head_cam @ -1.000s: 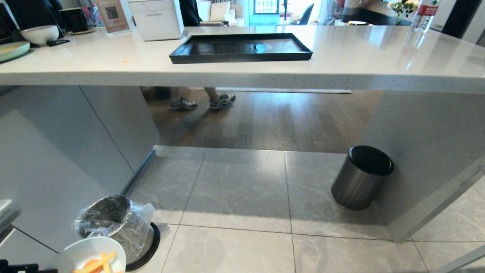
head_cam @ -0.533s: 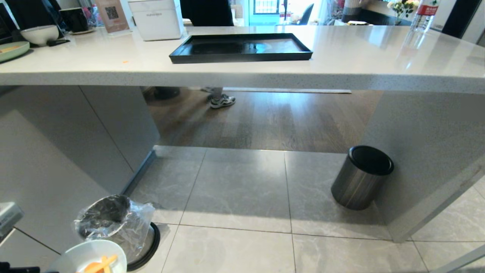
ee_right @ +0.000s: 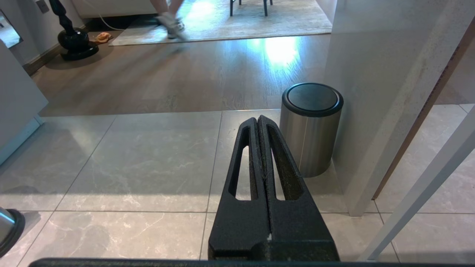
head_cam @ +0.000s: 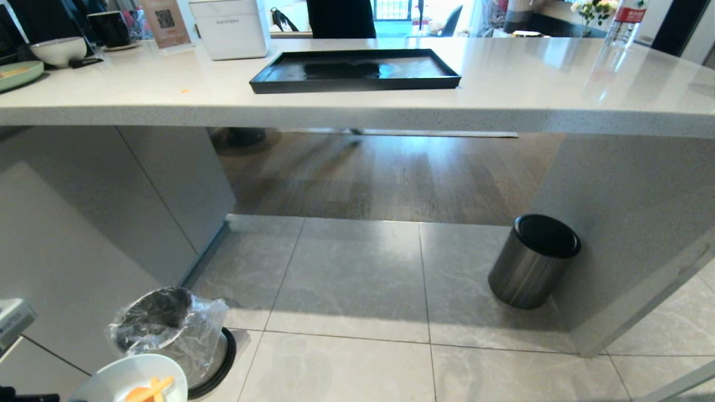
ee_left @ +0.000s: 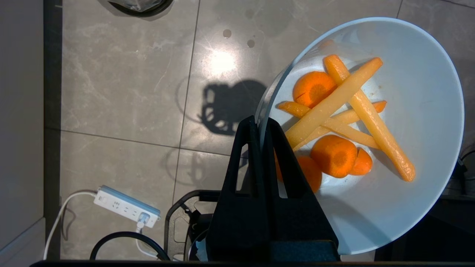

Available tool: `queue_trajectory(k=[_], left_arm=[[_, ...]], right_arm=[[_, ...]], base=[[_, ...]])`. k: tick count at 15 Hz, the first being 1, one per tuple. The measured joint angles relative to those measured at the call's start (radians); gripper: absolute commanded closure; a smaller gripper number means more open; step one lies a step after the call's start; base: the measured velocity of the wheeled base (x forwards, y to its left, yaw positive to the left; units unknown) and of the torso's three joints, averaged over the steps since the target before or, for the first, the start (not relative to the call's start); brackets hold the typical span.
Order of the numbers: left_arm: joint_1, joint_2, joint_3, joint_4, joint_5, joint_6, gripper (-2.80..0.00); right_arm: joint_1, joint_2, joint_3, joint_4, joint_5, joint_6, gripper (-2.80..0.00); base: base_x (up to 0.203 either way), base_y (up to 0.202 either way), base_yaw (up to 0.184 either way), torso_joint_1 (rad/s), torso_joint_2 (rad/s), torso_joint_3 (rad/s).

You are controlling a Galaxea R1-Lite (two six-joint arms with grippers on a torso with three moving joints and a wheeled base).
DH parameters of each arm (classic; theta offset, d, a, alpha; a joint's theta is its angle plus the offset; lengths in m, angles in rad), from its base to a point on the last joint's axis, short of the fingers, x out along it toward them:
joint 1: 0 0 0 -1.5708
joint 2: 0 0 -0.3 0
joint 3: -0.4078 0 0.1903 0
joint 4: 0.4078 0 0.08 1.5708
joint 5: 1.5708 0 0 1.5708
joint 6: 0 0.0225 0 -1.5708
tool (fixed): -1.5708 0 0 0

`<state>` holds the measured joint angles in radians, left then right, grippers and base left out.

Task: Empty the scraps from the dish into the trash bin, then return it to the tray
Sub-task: Move the bowl over the trash can

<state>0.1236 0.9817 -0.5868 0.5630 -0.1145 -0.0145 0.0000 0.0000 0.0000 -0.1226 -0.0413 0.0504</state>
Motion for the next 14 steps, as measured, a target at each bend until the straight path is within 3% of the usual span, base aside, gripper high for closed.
queue_trajectory(k=[14], left_arm=[[0.004,0.012,-0.009,-0.002,0.0,-0.003,0.0]], right_arm=[[0.0,0.0,0.0,0.0,0.0,0.0,0.0]], base=[[0.0,0.0,0.0,0.0,0.0,0.0]])
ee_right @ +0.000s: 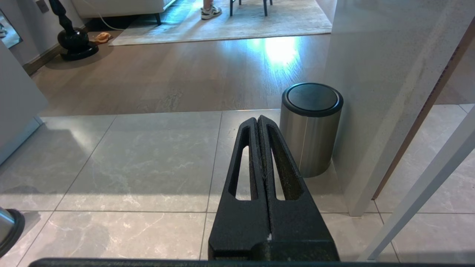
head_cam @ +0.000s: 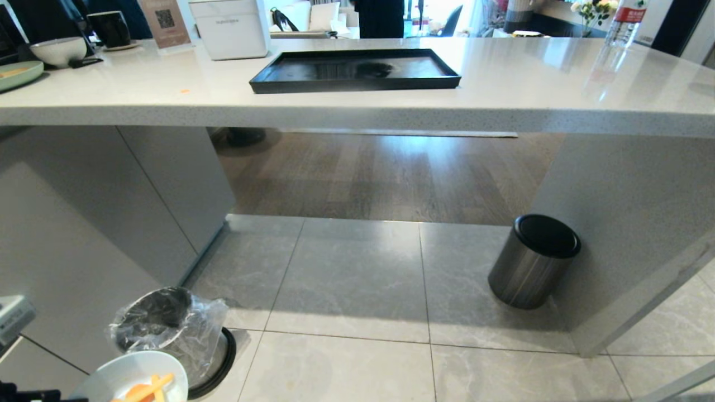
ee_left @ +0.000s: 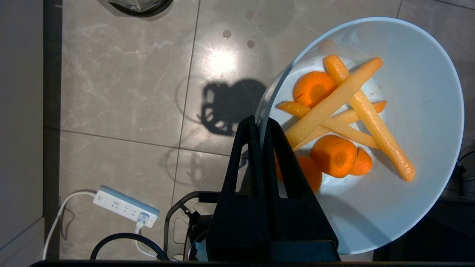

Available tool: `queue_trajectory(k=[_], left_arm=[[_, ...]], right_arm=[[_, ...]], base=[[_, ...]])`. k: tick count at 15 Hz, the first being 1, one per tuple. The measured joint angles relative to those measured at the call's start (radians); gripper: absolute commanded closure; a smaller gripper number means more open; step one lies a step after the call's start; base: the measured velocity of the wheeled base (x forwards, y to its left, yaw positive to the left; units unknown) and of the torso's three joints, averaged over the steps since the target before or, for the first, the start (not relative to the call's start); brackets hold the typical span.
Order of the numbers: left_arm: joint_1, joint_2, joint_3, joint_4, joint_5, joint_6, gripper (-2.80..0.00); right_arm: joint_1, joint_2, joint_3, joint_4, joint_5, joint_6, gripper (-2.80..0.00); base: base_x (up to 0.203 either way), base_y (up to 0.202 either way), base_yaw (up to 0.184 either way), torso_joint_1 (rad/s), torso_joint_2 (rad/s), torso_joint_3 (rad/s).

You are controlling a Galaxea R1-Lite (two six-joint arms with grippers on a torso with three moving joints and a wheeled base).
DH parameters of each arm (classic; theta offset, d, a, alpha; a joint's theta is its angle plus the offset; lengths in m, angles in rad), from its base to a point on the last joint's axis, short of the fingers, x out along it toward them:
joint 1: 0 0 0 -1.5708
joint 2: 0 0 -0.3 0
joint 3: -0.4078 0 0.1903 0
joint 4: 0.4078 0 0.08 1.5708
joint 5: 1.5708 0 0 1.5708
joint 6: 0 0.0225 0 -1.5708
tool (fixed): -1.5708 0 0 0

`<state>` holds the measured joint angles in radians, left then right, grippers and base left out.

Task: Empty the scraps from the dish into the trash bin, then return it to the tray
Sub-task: Move the bowl over the trash can

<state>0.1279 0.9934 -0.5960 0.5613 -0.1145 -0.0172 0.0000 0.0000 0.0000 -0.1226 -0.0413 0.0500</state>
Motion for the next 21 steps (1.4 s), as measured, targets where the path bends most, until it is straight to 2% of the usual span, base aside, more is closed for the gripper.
queue_trajectory(k=[9,21], left_arm=[[-0.002,0.001,0.0,0.0,0.0,0.0,0.0],[-0.004,0.001,0.002,0.0,-0.005,-0.002,0.0]], right_arm=[[0.0,0.0,0.0,0.0,0.0,0.0,0.0],[0.0,0.0,0.0,0.0,0.0,0.0,0.0]], base=[[0.0,0.0,0.0,0.001,0.0,-0.015],[0.0,0.0,0.0,0.005,0.0,-0.189]])
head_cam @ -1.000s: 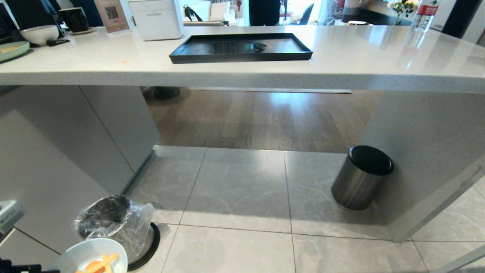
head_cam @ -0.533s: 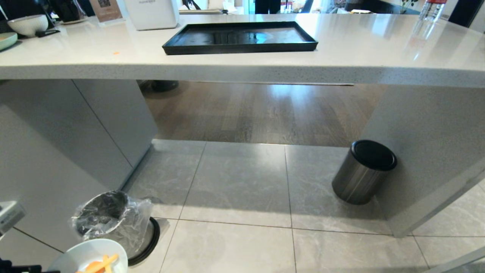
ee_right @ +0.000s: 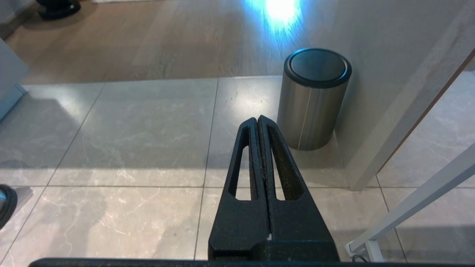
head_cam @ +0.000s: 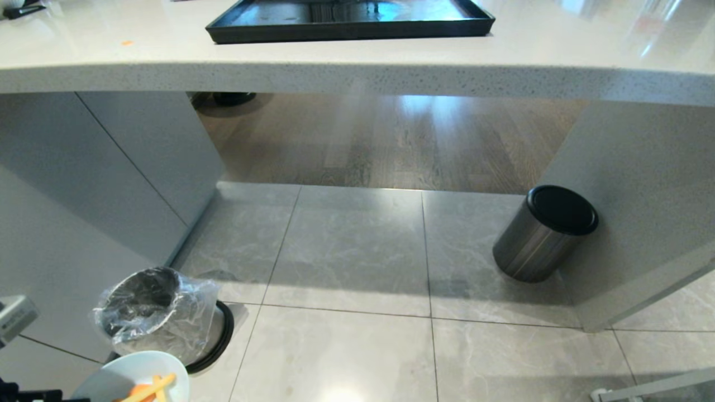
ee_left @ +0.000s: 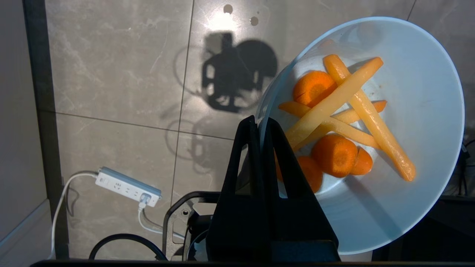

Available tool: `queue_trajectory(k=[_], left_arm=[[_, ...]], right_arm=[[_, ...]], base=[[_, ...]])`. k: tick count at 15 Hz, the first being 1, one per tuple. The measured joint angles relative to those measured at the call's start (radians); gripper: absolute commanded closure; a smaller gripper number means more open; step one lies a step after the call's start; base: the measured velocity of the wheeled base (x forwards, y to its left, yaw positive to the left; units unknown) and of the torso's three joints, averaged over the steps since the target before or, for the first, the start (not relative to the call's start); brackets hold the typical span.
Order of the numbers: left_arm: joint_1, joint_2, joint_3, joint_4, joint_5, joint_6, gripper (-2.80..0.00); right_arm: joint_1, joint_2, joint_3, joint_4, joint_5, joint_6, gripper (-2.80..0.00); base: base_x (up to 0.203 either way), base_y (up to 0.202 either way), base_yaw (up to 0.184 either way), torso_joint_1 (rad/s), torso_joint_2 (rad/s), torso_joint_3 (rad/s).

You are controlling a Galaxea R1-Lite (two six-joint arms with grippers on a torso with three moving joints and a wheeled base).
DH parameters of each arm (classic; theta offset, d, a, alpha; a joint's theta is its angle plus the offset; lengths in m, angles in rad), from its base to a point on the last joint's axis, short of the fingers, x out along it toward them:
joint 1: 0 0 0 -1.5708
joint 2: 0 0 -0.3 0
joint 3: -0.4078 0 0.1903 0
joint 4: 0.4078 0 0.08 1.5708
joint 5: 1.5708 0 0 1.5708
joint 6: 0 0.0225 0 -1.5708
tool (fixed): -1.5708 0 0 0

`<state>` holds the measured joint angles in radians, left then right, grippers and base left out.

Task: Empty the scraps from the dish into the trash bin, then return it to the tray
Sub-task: Move the bowl over the trash can

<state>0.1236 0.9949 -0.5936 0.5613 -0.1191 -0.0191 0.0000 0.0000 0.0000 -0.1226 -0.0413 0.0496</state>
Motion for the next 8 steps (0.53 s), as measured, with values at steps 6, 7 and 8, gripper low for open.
queue_trajectory(k=[6,7,8], left_arm=[[0.0,0.0,0.004,0.0,-0.002,0.0,0.0],[-0.001,0.0,0.005,0.0,-0.003,0.0,0.0],[-0.001,0.0,0.005,0.0,-0.003,0.0,0.0]], right_arm=[[0.0,0.0,0.0,0.0,0.0,0.001,0.0],[0.0,0.0,0.0,0.0,0.0,0.001,0.0],[0.0,0.0,0.0,0.0,-0.001,0.001,0.0]], base=[[0.0,0.0,0.0,0.004,0.0,-0.198],[0.0,0.0,0.0,0.012,0.0,-0.198],[0.0,0.0,0.0,-0.007,0.0,-0.198]])
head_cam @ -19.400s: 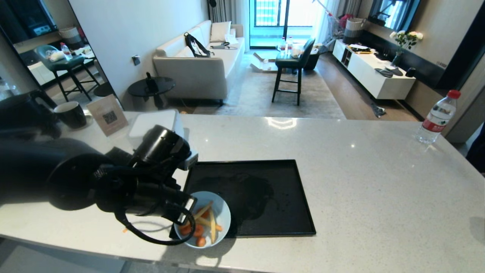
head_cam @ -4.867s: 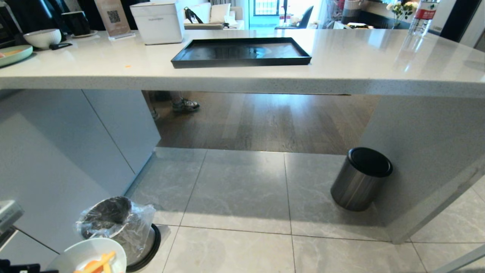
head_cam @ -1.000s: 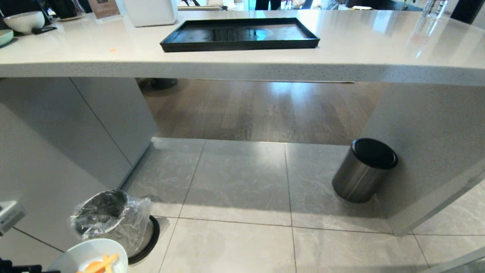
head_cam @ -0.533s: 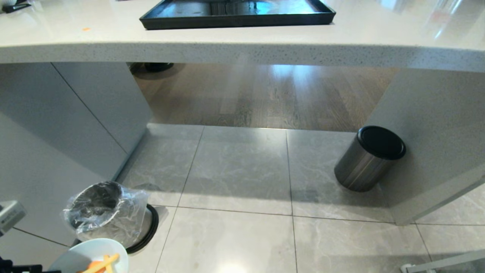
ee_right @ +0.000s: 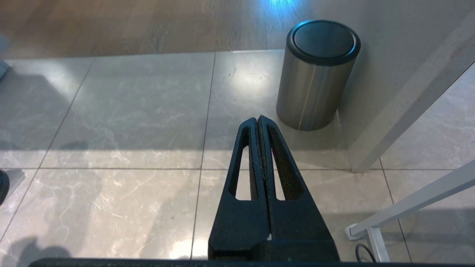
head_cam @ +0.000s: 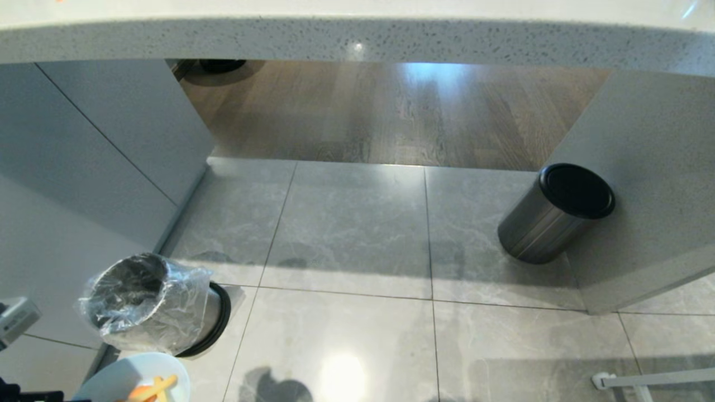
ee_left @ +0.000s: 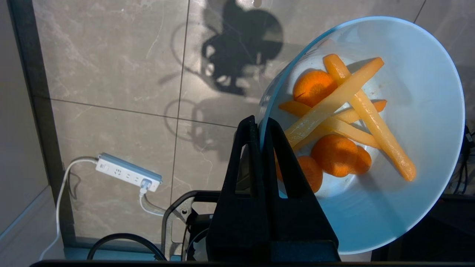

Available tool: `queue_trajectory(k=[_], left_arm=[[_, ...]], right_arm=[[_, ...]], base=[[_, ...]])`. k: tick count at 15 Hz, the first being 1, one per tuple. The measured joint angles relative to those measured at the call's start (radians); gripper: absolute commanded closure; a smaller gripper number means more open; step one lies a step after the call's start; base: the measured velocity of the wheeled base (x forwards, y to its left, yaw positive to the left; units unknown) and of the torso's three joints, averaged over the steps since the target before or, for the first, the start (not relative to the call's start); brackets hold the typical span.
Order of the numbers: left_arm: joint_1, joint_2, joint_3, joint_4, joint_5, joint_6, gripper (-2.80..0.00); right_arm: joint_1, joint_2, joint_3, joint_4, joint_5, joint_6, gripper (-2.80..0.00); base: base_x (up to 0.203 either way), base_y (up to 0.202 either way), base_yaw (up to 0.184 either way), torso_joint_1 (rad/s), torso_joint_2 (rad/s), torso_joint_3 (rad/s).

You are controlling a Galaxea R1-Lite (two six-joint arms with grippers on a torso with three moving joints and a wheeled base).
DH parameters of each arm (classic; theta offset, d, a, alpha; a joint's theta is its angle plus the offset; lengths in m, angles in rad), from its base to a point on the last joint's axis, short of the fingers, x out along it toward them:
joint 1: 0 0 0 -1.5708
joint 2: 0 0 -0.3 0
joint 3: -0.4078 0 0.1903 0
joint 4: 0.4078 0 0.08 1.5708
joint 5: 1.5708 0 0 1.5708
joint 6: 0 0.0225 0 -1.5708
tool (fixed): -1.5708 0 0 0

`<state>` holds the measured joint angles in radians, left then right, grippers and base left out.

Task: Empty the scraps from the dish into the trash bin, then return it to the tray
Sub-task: Move the bowl over the trash can

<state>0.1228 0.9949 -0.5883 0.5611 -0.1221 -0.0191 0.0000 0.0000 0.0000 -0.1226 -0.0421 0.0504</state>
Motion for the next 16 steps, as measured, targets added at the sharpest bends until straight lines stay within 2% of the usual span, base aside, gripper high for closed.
queue_trajectory(k=[16], left_arm=[[-0.01,0.0,0.002,0.0,0.0,-0.003,0.0]], right_arm=[[0.0,0.0,0.0,0.0,0.001,0.0,0.0]], base=[[0.0,0.0,0.0,0.003,0.0,-0.197]])
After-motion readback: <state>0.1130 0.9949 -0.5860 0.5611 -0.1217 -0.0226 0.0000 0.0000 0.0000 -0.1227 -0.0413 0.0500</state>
